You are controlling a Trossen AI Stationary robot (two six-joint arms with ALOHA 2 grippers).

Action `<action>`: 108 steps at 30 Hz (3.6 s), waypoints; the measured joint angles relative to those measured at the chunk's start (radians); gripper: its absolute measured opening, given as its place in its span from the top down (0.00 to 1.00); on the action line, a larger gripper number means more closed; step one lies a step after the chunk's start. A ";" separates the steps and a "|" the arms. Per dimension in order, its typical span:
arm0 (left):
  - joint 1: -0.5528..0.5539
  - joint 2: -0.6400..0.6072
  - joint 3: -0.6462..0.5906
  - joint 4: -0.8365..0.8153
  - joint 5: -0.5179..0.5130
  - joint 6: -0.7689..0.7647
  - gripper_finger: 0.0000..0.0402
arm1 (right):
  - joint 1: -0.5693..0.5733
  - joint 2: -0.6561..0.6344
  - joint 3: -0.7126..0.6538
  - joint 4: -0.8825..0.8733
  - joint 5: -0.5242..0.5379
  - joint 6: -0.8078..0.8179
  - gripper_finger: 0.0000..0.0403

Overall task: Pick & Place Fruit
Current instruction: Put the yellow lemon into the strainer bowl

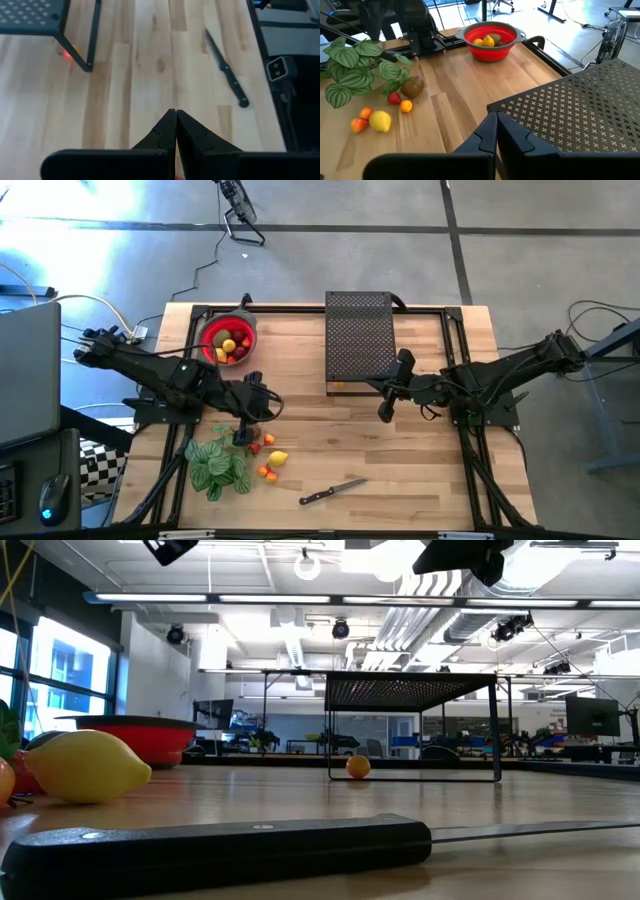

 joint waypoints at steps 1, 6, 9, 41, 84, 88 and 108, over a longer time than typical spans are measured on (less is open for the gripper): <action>-0.008 0.000 0.000 0.000 0.000 -0.013 0.99 | 0.000 0.000 0.000 0.000 0.000 0.000 0.99; -0.050 0.002 0.000 0.000 -0.022 -0.093 0.99 | 0.000 0.000 0.000 0.000 0.009 0.016 0.99; -0.092 0.016 0.000 -0.003 -0.067 -0.129 0.99 | 0.000 0.000 0.000 0.000 0.023 0.027 0.99; -0.202 0.245 0.000 -0.015 -0.118 -0.254 0.94 | 0.000 0.000 0.000 -0.020 0.026 0.030 0.99; -0.203 0.244 0.000 -0.010 -0.052 -0.337 0.30 | 0.000 0.000 0.000 -0.019 0.026 0.027 0.99; -0.203 0.249 0.000 -0.010 -0.055 -0.352 0.30 | 0.000 0.000 0.000 -0.019 0.023 0.028 0.99; -0.203 0.491 -0.001 0.005 0.000 -0.386 0.30 | 0.000 0.000 0.000 -0.023 0.023 0.027 0.99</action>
